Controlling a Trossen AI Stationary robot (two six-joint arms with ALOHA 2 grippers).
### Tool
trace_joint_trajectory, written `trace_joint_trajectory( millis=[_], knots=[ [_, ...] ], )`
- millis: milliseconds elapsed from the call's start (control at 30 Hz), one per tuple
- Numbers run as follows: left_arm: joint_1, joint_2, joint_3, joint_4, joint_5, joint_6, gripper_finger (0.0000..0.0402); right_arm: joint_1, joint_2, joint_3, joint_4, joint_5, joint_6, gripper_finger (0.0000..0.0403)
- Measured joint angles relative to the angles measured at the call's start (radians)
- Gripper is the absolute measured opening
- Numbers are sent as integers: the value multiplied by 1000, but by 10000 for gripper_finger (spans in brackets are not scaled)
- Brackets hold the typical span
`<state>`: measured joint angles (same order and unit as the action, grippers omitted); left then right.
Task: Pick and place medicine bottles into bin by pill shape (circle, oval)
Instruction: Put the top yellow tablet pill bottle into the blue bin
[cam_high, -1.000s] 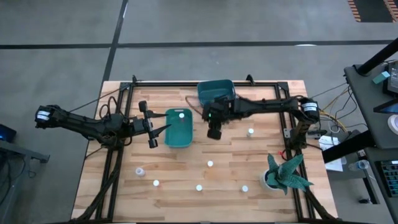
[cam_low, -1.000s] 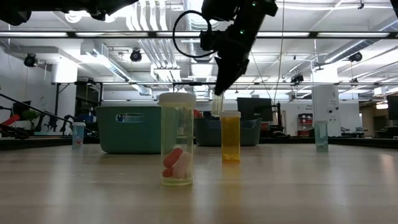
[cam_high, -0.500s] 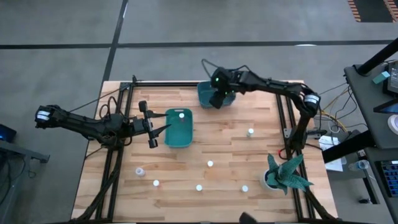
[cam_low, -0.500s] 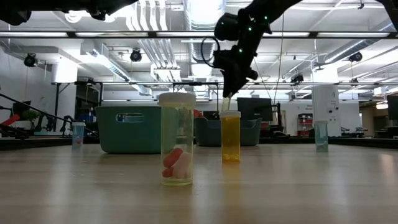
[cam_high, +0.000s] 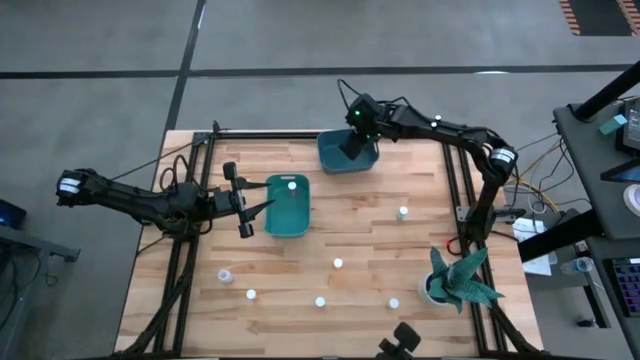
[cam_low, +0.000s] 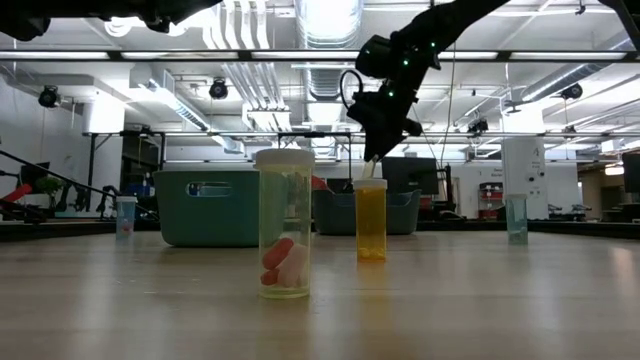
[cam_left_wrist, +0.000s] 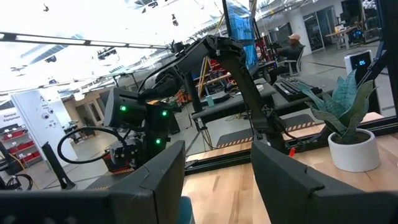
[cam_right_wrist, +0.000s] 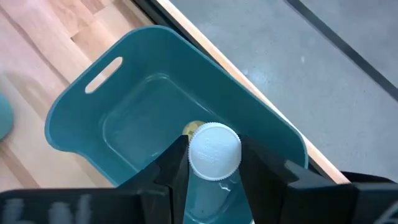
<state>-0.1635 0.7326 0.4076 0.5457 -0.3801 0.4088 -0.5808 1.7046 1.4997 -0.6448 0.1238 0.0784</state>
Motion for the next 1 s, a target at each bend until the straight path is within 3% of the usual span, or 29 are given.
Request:
trace_joint_trajectory(
  millis=[667,1000],
  knots=[
    [0,0,0,4,-1,18,169,-19,159,29,30,8,-19,118],
    [0,0,0,4,-3,18,169,-29,165,30,30,43,-23,118]
  ],
)
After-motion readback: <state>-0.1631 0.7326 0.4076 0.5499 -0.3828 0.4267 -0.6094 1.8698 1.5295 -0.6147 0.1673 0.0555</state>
